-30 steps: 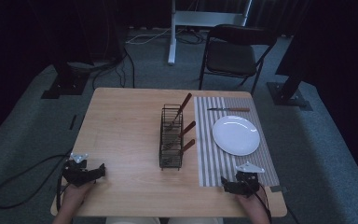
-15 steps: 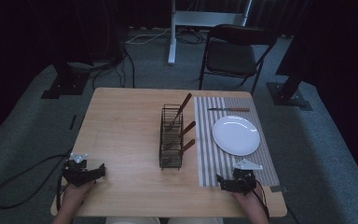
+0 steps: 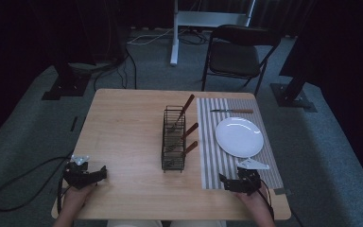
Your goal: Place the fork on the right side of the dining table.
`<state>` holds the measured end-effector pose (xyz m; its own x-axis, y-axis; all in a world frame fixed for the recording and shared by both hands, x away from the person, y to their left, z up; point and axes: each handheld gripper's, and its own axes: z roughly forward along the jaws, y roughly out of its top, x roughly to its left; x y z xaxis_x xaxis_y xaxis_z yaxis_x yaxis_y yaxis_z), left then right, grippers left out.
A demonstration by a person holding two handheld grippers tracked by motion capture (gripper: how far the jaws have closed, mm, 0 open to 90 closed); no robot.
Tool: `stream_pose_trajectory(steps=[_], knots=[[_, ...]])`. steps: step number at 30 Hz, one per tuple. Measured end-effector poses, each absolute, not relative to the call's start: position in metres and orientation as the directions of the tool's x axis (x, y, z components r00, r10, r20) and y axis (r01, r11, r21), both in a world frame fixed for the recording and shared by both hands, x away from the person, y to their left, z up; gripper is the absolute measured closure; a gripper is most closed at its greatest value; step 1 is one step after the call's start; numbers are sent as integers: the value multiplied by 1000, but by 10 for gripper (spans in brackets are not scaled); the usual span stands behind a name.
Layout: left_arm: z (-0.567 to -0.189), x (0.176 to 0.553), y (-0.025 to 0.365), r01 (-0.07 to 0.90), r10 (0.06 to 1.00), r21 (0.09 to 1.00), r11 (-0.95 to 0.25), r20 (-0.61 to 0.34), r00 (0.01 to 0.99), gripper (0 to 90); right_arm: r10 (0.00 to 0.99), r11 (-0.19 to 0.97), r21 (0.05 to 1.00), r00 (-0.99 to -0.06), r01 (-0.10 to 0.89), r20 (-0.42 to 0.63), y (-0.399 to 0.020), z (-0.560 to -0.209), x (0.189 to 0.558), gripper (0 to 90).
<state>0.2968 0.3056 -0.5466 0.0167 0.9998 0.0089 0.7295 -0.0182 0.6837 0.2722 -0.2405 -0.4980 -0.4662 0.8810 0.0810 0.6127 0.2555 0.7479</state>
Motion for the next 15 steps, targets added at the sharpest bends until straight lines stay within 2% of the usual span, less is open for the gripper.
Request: stream_pose_trajectory(steps=[15], knots=[[-547,297,306,729,1000,684,-18,9,17,3,869,243,779,-486,579,90,-239,-476,282,159]])
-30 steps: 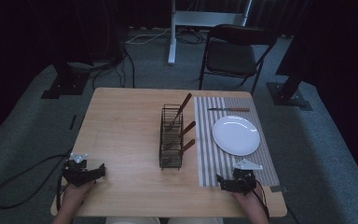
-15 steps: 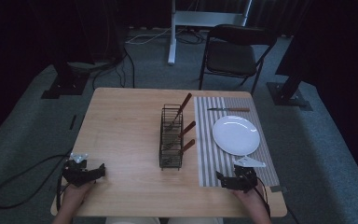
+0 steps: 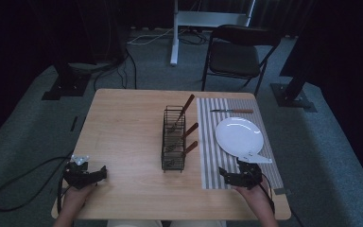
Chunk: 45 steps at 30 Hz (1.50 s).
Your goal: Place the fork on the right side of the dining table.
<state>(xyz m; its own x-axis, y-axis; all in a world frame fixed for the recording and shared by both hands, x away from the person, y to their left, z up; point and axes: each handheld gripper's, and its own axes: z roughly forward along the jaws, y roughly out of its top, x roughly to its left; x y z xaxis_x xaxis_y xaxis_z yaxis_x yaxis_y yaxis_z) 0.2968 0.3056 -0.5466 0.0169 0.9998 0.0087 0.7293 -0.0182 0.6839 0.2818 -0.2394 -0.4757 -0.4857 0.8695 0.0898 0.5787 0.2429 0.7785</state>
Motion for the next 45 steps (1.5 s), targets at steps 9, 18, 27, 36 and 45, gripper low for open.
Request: stream_pose_trajectory(steps=[9,18,27,36,45], knots=[[-547,297,306,729,1000,684,-18,9,17,3,855,250,791,-511,558,90,-238,-466,290,183],[-547,297,306,731,1000,683,-21,10,18,3,831,265,801,-549,537,94,-236,-457,299,203],[-547,297,306,730,1000,683,-21,10,19,3,805,286,800,-585,528,99,-229,-449,318,205],[-547,297,306,729,1000,684,-21,11,19,3,796,285,822,-600,494,84,-223,-437,336,215],[-547,297,306,729,1000,684,-20,10,18,3,763,289,840,-640,459,87,-213,-423,348,242]])
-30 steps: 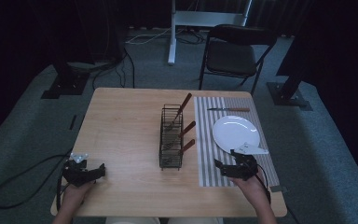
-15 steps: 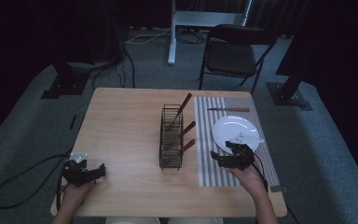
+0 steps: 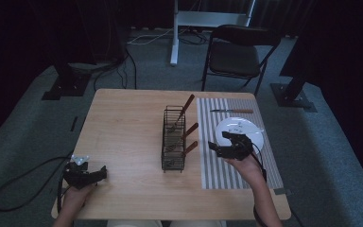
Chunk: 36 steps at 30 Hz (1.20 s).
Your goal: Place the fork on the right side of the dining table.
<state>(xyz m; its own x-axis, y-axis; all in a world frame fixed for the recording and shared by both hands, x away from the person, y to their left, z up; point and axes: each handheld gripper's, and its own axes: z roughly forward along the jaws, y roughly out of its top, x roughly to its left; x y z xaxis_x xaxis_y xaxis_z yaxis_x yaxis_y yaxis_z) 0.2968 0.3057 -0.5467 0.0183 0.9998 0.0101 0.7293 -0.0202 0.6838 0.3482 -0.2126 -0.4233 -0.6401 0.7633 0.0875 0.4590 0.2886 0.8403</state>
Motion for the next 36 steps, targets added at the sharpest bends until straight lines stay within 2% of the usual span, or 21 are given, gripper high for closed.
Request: stream_pose_trajectory(steps=[18,36], knots=[[-547,296,306,729,1000,684,-25,13,22,3,707,327,848,-703,418,74,-178,-405,369,291],[-547,296,306,729,1000,684,-23,11,21,2,657,352,841,-749,410,90,-154,-406,381,368]])
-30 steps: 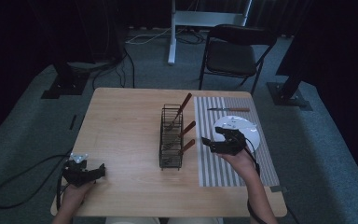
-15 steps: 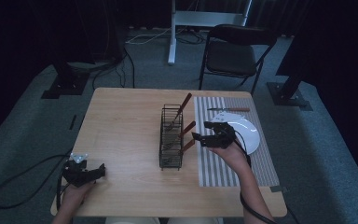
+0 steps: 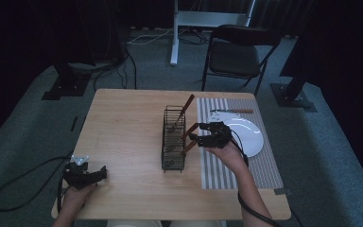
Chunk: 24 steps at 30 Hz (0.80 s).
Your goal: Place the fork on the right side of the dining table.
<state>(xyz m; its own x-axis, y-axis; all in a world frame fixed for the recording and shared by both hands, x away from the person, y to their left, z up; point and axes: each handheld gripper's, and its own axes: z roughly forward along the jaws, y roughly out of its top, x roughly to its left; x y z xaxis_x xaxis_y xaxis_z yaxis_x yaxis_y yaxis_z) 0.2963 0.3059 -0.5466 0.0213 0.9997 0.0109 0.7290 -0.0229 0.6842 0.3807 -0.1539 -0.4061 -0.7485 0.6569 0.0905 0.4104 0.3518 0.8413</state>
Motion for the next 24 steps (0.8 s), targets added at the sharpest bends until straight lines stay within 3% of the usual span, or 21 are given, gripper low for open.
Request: stream_pose_trajectory(steps=[17,24], knots=[[-547,296,306,729,1000,684,-23,11,21,2,626,311,840,-761,445,171,-148,-414,393,458],[-547,296,306,729,1000,684,-24,13,22,3,629,319,832,-758,454,172,-146,-420,394,551]])
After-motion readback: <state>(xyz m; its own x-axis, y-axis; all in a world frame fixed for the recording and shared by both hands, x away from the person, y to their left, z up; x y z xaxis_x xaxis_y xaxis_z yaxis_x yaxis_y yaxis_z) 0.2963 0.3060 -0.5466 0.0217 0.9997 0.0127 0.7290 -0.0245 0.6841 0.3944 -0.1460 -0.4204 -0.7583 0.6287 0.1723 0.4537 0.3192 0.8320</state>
